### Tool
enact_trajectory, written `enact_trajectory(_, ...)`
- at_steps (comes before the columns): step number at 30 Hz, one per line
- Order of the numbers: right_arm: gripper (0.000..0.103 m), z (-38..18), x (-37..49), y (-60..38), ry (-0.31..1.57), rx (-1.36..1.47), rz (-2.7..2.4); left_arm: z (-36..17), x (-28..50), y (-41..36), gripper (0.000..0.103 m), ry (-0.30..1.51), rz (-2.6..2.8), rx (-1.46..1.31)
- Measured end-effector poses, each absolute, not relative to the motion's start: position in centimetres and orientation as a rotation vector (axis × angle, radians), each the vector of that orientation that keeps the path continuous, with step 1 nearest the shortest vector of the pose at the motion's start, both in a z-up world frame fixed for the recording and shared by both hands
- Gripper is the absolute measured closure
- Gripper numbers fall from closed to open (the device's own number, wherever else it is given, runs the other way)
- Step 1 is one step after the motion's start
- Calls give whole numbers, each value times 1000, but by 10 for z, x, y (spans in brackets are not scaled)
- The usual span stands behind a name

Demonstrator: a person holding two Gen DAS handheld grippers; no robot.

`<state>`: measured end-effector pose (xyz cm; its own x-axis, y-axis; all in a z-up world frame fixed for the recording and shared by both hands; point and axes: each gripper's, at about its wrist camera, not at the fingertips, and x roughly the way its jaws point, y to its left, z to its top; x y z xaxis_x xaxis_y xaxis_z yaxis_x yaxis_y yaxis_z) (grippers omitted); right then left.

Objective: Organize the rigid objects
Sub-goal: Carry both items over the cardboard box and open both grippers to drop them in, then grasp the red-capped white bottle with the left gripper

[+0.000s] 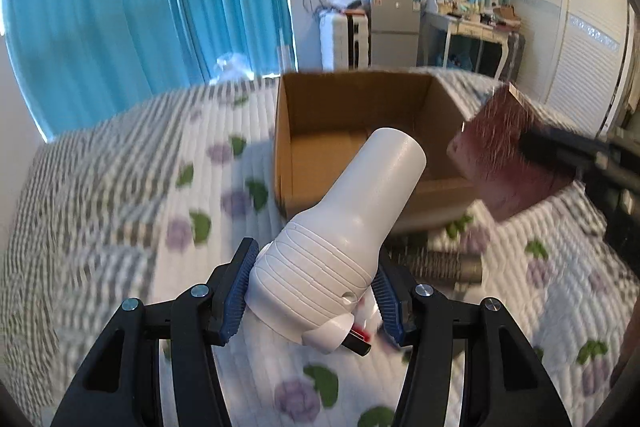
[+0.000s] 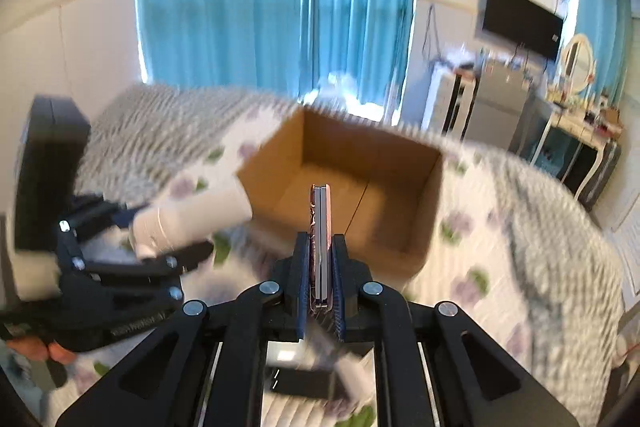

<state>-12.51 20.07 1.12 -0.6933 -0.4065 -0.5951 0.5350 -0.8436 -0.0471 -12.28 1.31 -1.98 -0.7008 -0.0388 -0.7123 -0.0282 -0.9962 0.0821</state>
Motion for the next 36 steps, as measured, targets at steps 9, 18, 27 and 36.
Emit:
enact_trajectory(9,94,10,-222,194,278,875,-2543,-15,-191,17,47,-158,-2860,1211)
enact_trajectory(18,79,-53,-267,198,251,1010,-2511,-32,-230,29,47,-245,-2852,1229)
enact_trajectory(27,40,-27,-260,252,51,912,-2593,-53,-263,49,47,-278,-2821,1274)
enact_trajectory(36,38,-28,-255,276,56,933,-2657,-52,-258,65,7,-301,-2882,1221)
